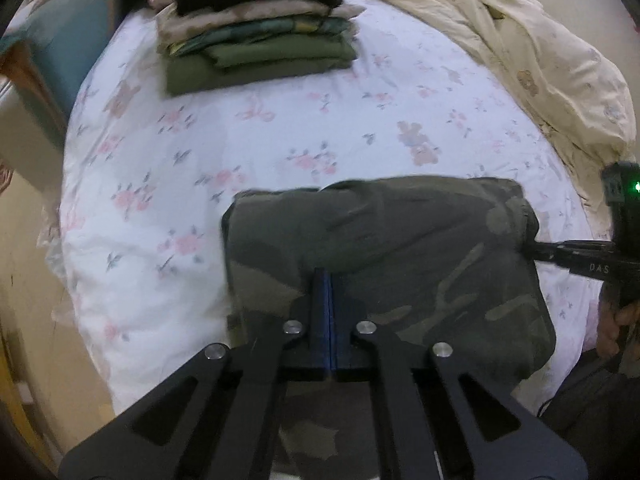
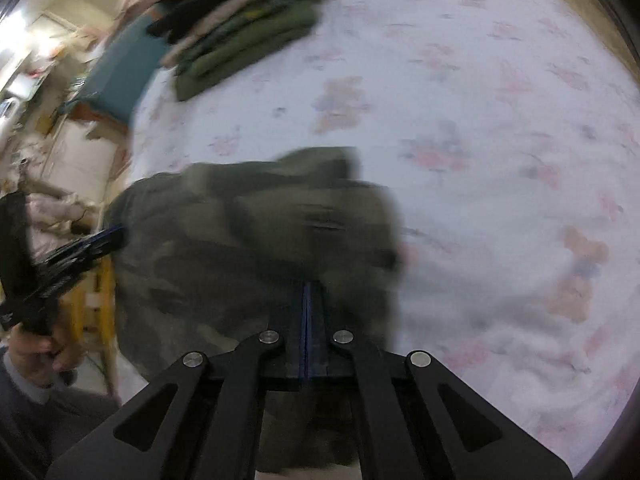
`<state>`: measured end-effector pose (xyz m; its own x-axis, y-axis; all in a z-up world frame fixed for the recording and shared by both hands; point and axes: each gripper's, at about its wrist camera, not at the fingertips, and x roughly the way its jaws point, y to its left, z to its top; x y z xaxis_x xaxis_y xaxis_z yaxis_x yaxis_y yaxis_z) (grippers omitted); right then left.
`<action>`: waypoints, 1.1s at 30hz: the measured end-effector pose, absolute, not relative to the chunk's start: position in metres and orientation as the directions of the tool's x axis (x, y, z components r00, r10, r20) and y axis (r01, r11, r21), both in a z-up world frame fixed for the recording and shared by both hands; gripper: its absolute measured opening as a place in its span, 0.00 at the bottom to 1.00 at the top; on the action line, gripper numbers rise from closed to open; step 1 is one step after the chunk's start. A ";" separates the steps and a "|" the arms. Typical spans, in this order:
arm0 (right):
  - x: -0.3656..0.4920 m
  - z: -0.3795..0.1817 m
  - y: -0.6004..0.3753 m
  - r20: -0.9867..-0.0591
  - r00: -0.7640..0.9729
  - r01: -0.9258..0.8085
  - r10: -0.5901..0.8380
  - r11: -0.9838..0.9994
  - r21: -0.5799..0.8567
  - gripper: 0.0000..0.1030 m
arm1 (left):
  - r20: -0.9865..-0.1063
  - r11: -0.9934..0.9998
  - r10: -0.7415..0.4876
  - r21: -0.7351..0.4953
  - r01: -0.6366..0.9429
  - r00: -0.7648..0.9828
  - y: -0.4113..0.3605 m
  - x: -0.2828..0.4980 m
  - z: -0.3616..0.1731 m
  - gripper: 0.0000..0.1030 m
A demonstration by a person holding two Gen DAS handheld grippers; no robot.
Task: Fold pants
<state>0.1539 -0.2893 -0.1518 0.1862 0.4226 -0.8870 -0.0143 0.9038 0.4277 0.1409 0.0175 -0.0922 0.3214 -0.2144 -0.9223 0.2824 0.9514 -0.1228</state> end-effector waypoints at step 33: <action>0.127 -0.211 -0.285 -0.759 0.109 0.060 0.642 0.757 0.650 1.00 | -0.947 0.930 -0.308 -0.279 0.241 0.092 0.037 0.115 -0.167 1.00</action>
